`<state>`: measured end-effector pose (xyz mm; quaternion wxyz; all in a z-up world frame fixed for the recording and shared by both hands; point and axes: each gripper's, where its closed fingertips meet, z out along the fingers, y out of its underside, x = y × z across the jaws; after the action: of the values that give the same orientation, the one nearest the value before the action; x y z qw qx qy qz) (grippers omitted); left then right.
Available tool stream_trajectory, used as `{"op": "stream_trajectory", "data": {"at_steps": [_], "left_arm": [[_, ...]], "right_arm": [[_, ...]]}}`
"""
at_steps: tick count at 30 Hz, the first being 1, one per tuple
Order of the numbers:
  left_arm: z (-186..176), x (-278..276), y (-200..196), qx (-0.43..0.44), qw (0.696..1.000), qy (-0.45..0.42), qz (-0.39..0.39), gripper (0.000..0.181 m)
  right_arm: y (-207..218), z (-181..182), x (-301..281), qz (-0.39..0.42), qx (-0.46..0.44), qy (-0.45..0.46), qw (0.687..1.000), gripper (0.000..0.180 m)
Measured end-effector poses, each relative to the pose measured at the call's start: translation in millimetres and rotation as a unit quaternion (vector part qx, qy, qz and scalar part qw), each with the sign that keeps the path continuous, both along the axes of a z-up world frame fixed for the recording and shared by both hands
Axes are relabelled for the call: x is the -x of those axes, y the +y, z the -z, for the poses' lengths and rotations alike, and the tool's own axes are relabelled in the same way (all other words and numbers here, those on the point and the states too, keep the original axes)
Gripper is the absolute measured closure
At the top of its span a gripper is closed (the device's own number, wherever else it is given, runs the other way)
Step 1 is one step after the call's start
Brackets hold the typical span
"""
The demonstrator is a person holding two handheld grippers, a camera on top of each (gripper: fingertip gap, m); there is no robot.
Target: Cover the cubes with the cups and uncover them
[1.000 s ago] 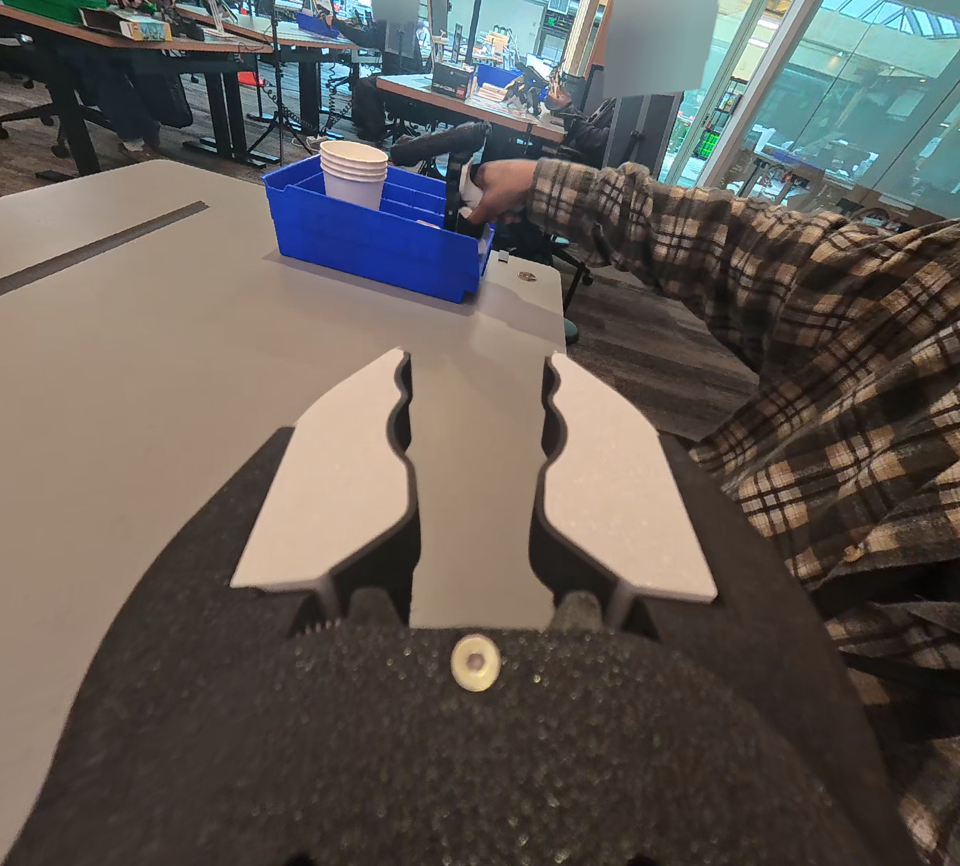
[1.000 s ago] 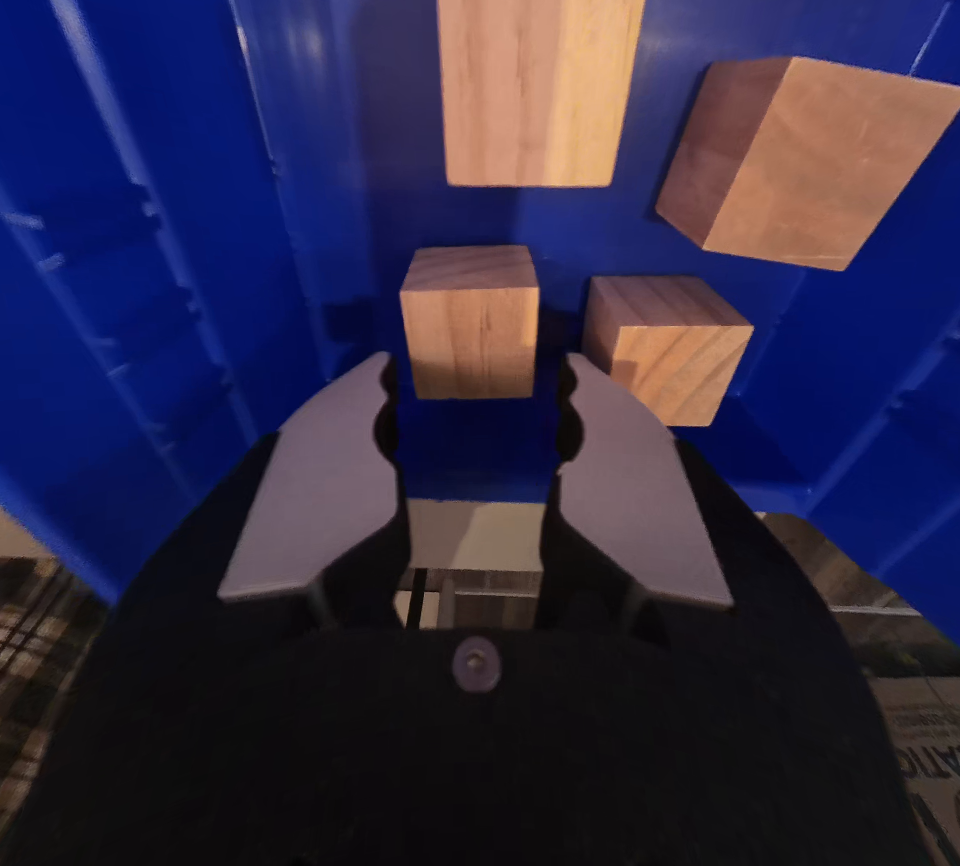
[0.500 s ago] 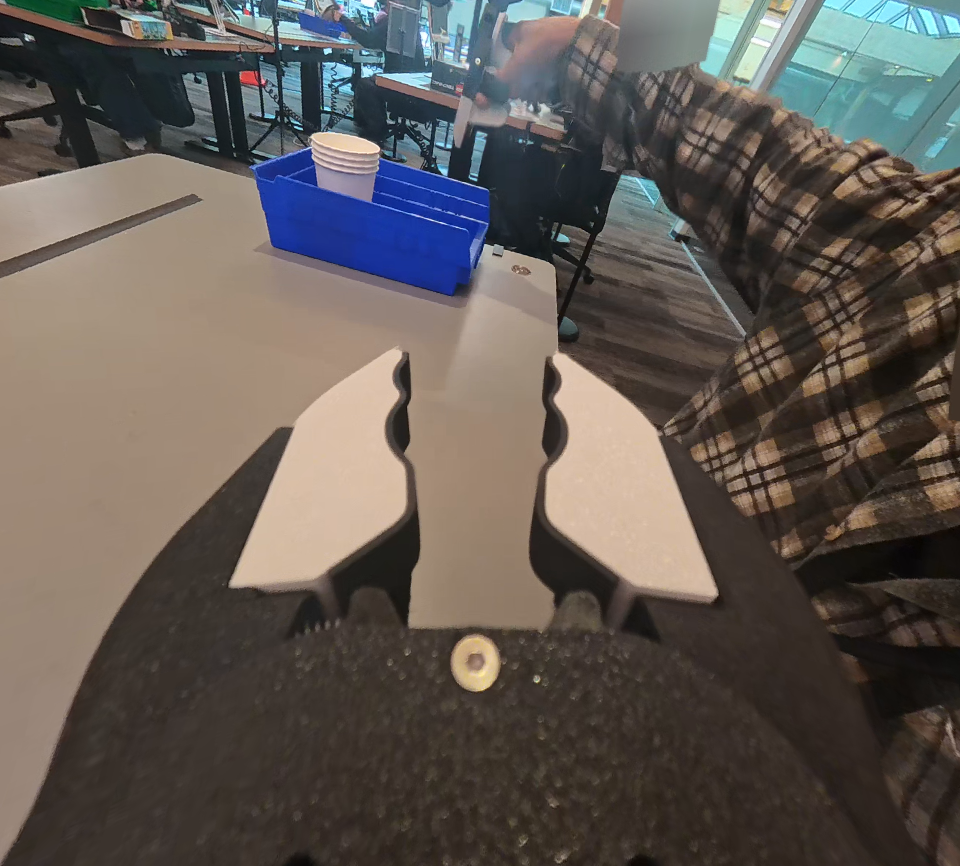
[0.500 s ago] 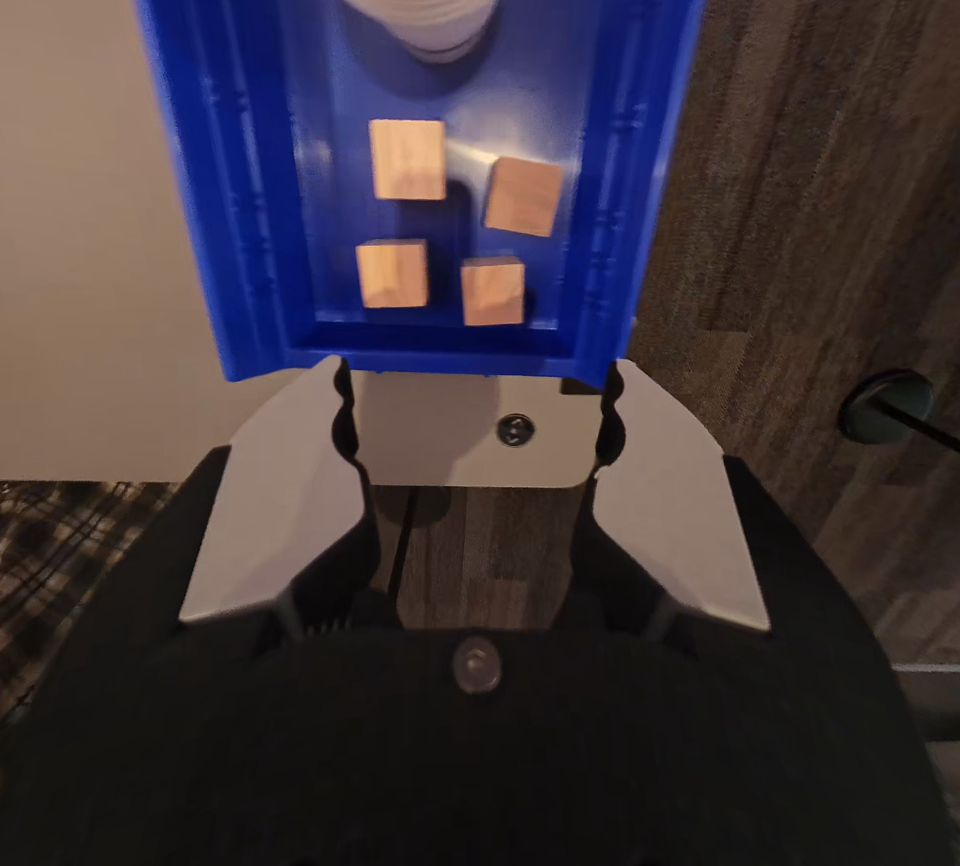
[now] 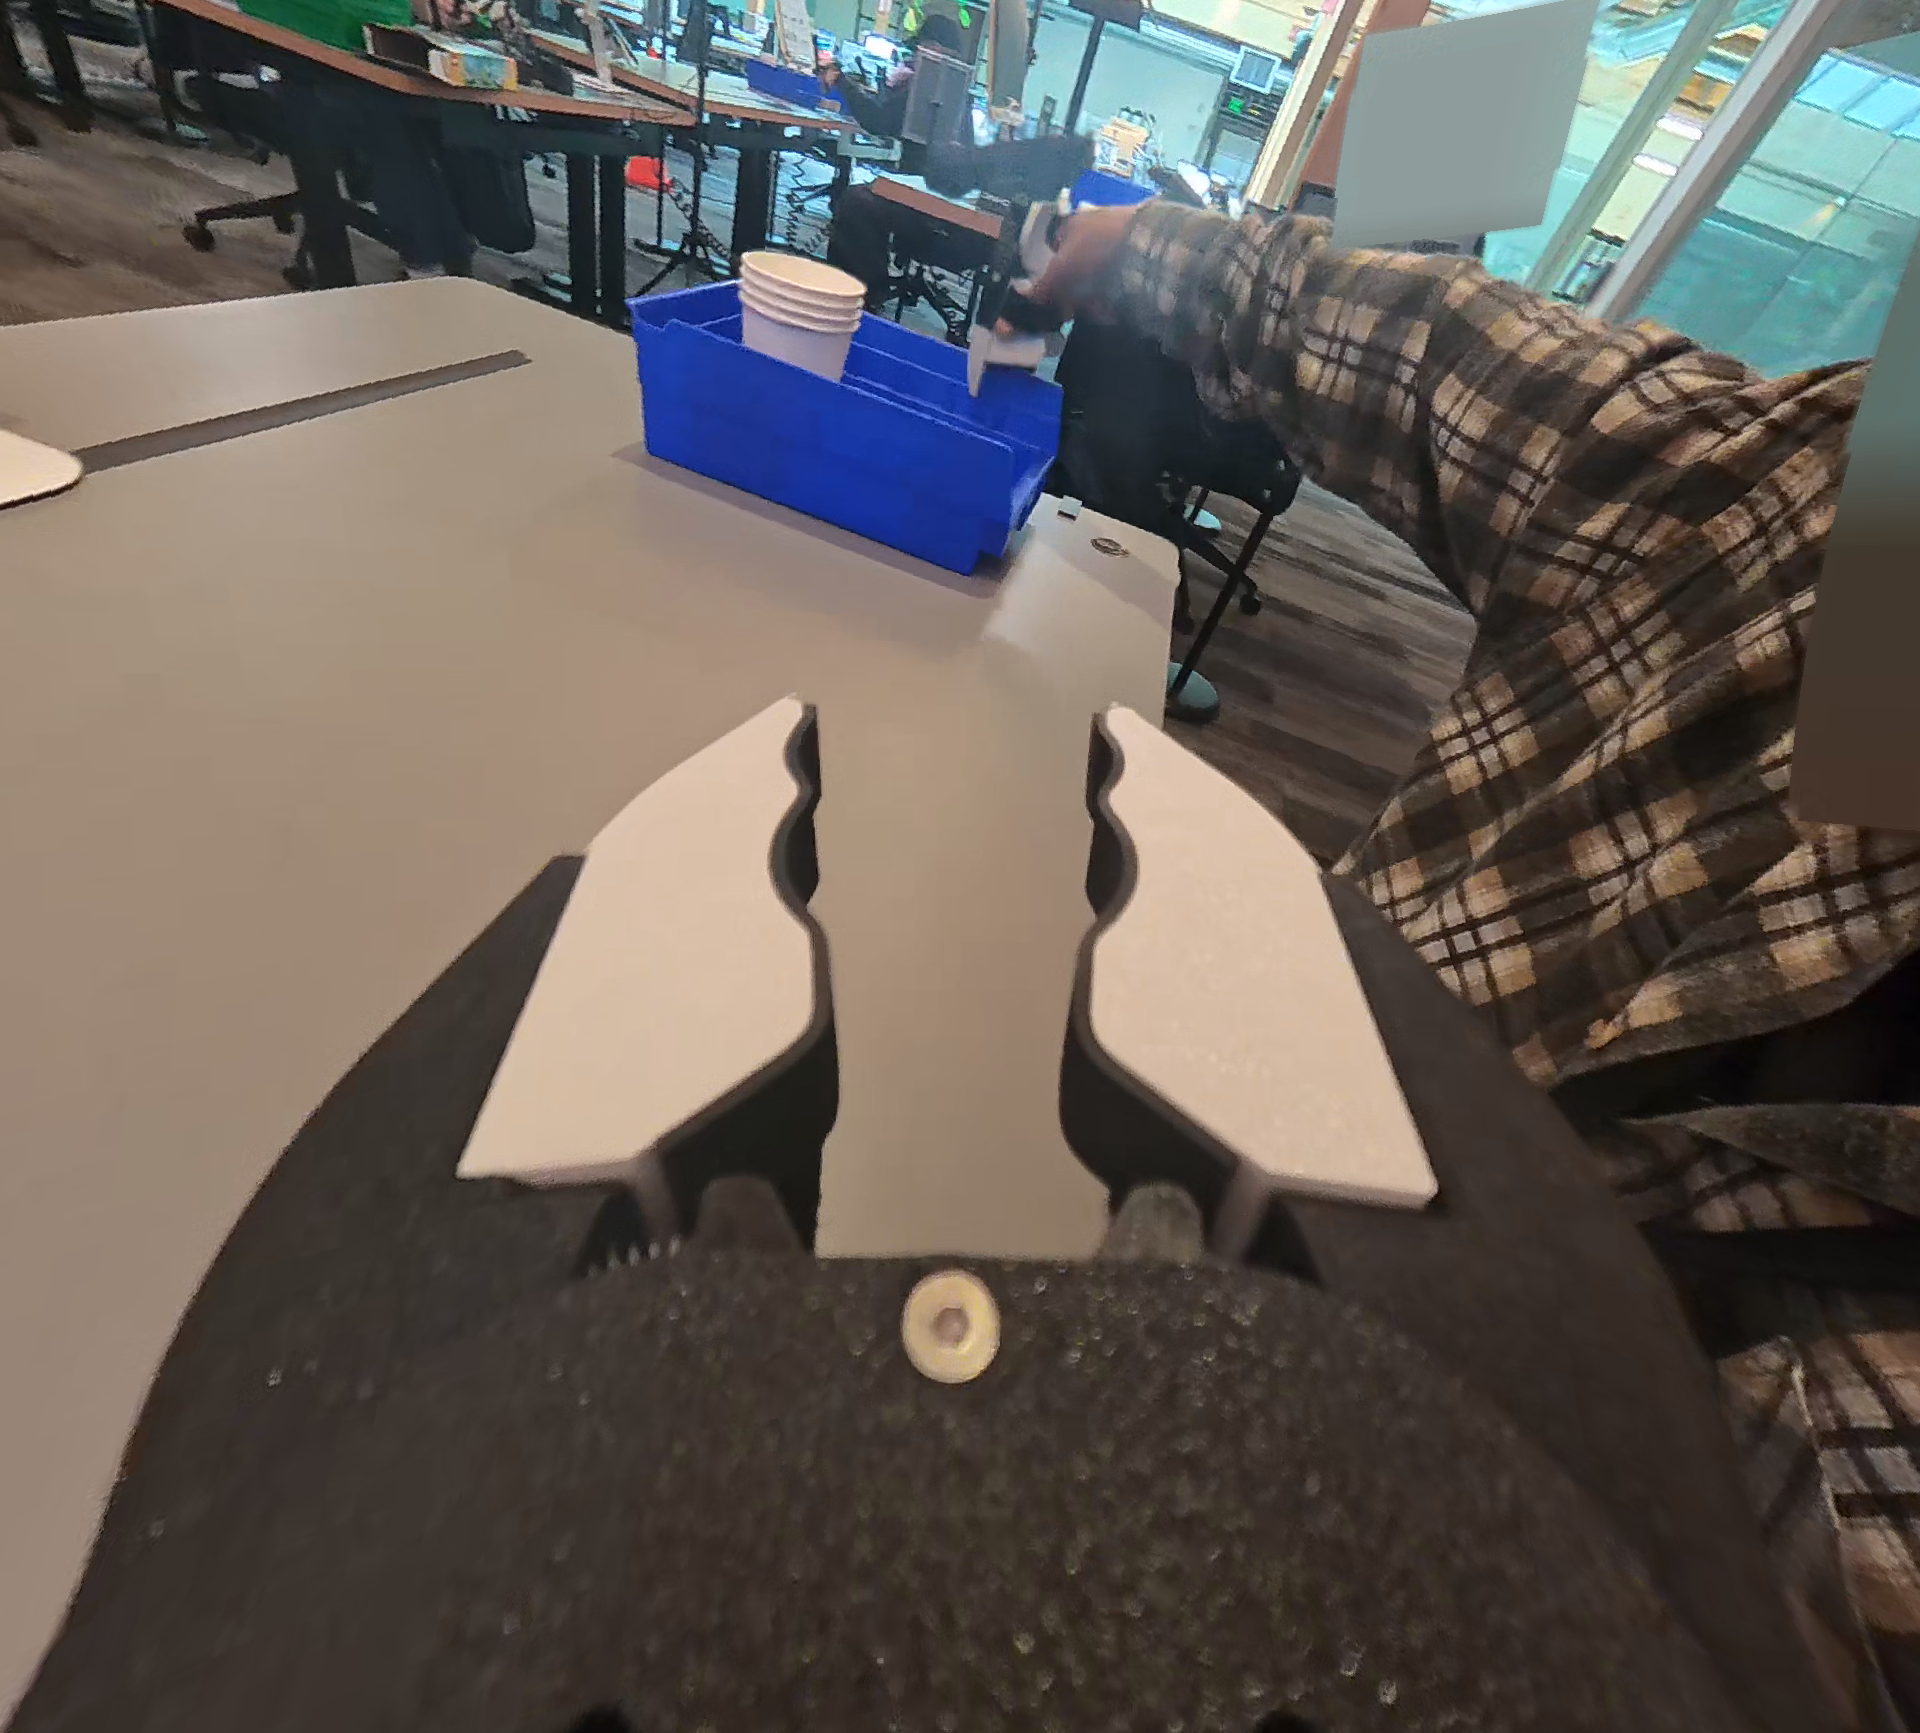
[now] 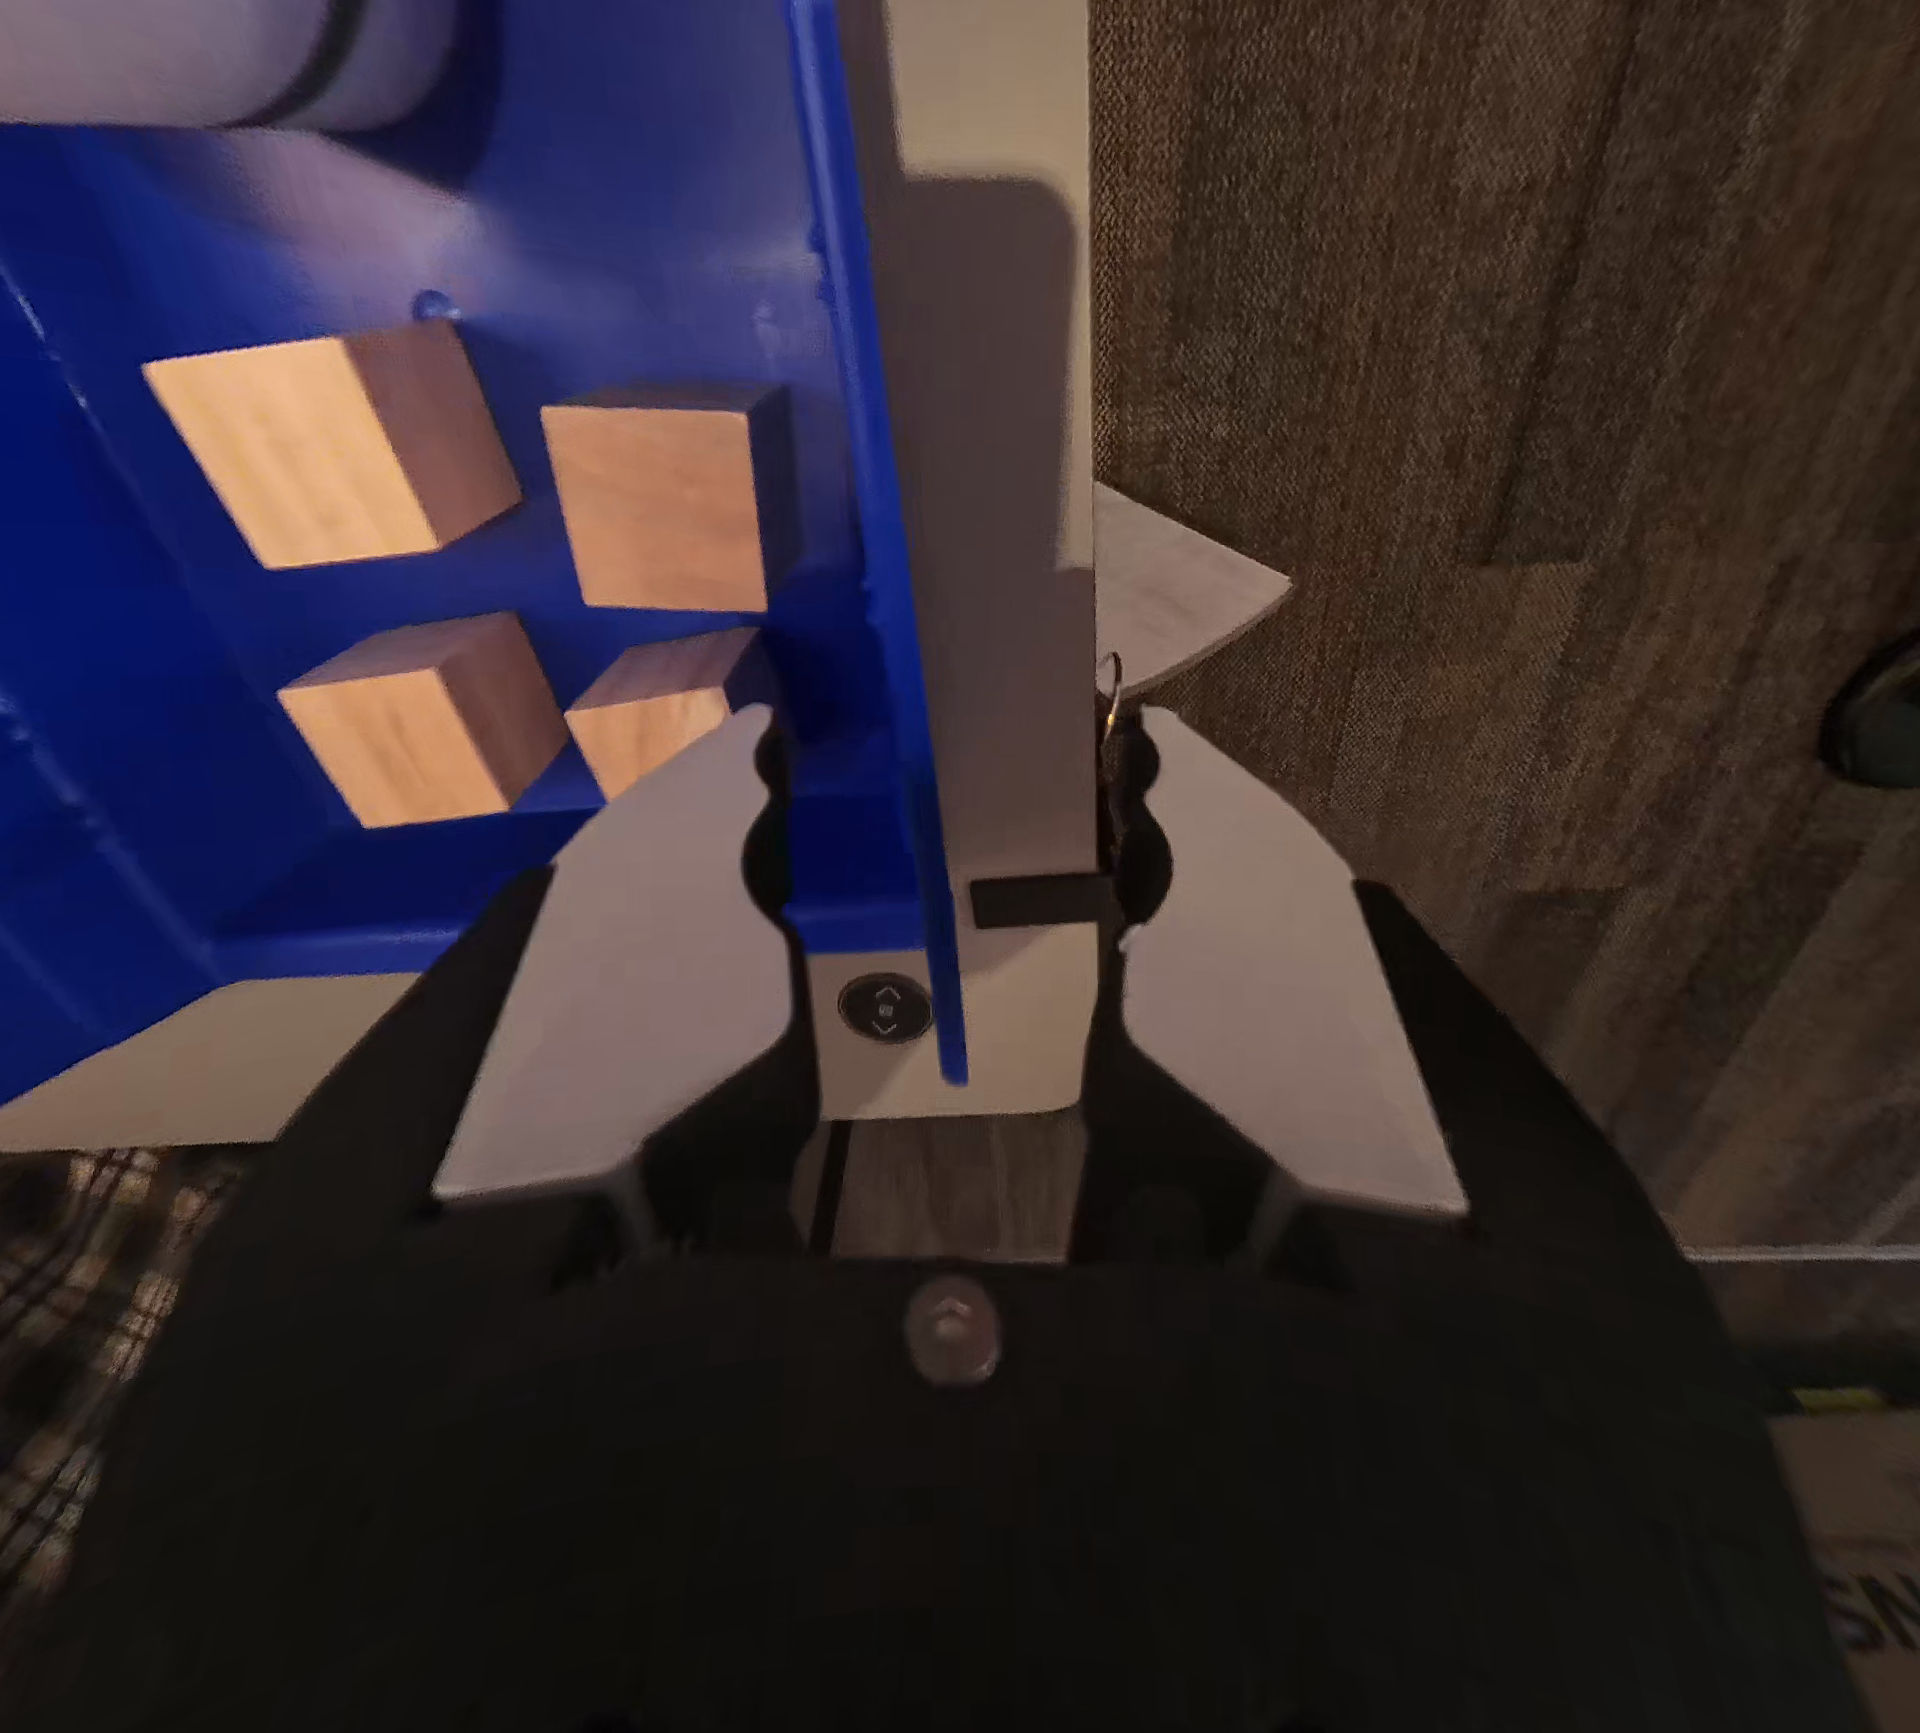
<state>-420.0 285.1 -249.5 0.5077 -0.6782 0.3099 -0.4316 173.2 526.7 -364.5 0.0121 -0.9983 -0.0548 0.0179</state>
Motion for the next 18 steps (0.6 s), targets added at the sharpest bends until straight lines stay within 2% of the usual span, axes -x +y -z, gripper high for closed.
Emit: {"op": "stream_trajectory", "data": {"at_steps": [2,4,11,18], "left_arm": [[4,6,2,0.009,1.000,-0.005,-0.012,0.132],[7,12,5,0.020,1.000,-0.009,-0.022,0.132],[1,19,4,0.018,0.999,0.017,-0.021,0.132],[-8,47,0,0.001,0.998,0.013,-0.060,0.132]], "right_arm": [[0,13,4,0.002,0.013,0.020,1.000,0.138],[-3,22,16,0.004,0.029,0.056,0.998,0.171],[-5,27,22,-0.015,0.037,0.016,0.999,0.175],[-3,27,50,-0.045,0.020,0.014,0.999,0.175]]}}
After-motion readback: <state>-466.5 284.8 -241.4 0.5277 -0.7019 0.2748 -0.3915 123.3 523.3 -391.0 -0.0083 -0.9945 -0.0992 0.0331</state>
